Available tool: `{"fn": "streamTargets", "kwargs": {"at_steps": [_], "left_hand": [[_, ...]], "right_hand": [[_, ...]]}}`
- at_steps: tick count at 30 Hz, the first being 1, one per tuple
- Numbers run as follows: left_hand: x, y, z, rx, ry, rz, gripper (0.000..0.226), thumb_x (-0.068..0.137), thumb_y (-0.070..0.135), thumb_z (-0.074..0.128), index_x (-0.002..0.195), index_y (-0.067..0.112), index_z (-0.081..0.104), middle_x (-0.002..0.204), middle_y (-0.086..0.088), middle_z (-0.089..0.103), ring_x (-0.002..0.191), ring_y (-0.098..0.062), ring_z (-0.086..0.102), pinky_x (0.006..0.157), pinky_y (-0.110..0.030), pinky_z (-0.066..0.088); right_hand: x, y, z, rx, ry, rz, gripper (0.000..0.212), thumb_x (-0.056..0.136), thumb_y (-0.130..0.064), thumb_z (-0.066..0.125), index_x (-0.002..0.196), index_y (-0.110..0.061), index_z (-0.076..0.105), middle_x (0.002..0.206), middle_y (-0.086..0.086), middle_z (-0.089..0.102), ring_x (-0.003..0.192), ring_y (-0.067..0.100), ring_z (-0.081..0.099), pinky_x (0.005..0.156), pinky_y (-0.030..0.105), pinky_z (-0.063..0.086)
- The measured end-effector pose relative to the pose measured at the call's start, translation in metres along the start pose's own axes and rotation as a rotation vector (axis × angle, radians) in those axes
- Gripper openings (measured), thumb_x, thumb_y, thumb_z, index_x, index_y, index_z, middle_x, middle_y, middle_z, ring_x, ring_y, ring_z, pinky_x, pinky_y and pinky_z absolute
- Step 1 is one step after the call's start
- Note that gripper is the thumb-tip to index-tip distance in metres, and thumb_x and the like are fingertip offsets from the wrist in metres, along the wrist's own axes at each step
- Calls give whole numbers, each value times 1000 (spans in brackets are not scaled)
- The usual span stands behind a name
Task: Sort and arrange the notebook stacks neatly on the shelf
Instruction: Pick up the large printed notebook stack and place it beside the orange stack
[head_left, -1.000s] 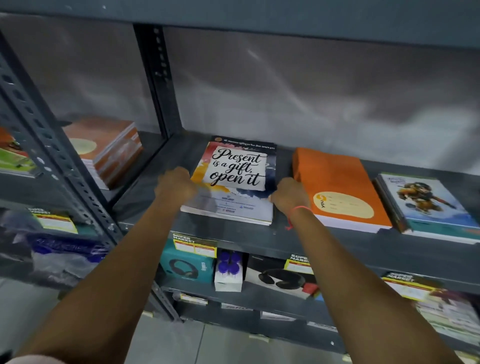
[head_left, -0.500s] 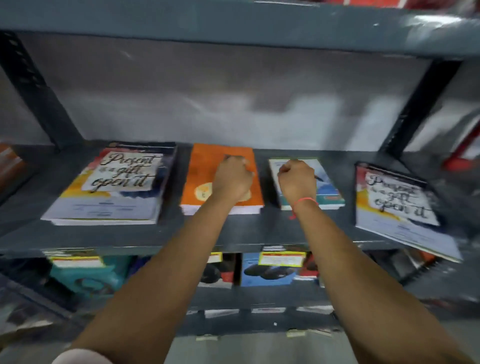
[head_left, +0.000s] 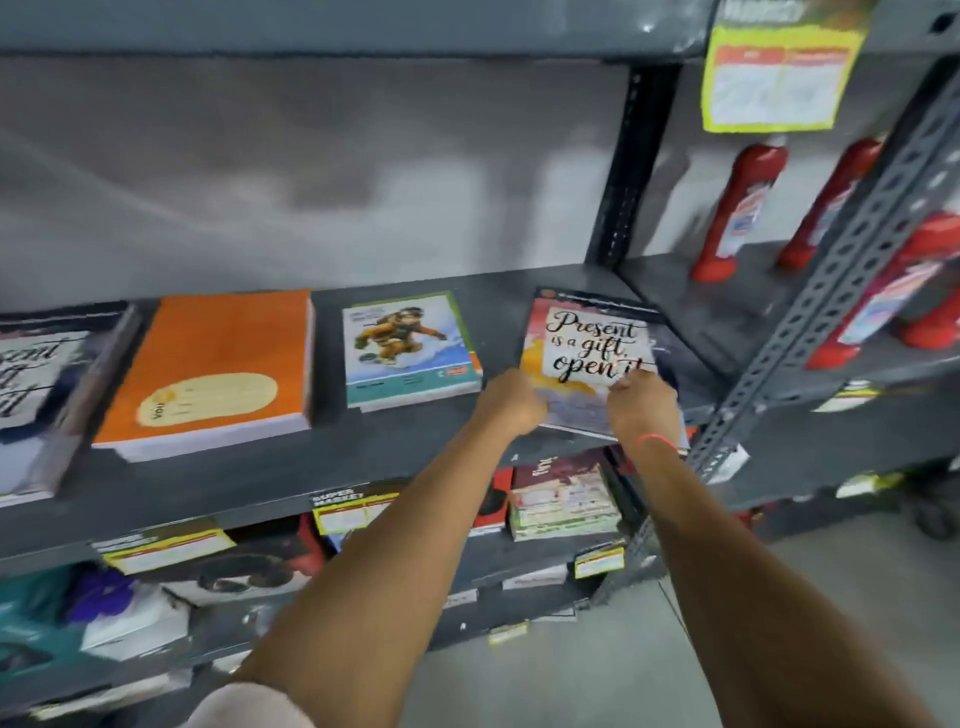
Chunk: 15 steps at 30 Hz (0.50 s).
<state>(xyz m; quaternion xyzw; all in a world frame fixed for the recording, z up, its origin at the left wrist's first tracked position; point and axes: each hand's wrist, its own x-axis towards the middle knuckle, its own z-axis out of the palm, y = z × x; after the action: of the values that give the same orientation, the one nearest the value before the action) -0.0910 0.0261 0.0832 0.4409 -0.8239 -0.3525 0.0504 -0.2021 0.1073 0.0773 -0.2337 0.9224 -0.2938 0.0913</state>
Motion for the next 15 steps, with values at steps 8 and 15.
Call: {"fn": "streamTargets", "kwargs": {"at_steps": [8, 15], "left_hand": [[8, 5, 17, -13, 113, -181, 30, 85, 2, 40, 113, -5, 51, 122, -23, 55, 109, -37, 55, 88, -41, 49], [14, 9, 18, -259, 176, -310, 34, 87, 2, 39, 119, -6, 51, 126, -23, 55, 112, -37, 54, 93, -44, 48]], "right_hand": [[18, 52, -12, 13, -14, 164, 37, 87, -3, 41, 121, 7, 51, 132, 28, 48, 121, 39, 47, 98, 39, 40], [31, 67, -34, 147, -170, 271, 39, 89, -9, 49, 126, 4, 52, 129, 23, 55, 110, 33, 58, 79, 29, 50]]}}
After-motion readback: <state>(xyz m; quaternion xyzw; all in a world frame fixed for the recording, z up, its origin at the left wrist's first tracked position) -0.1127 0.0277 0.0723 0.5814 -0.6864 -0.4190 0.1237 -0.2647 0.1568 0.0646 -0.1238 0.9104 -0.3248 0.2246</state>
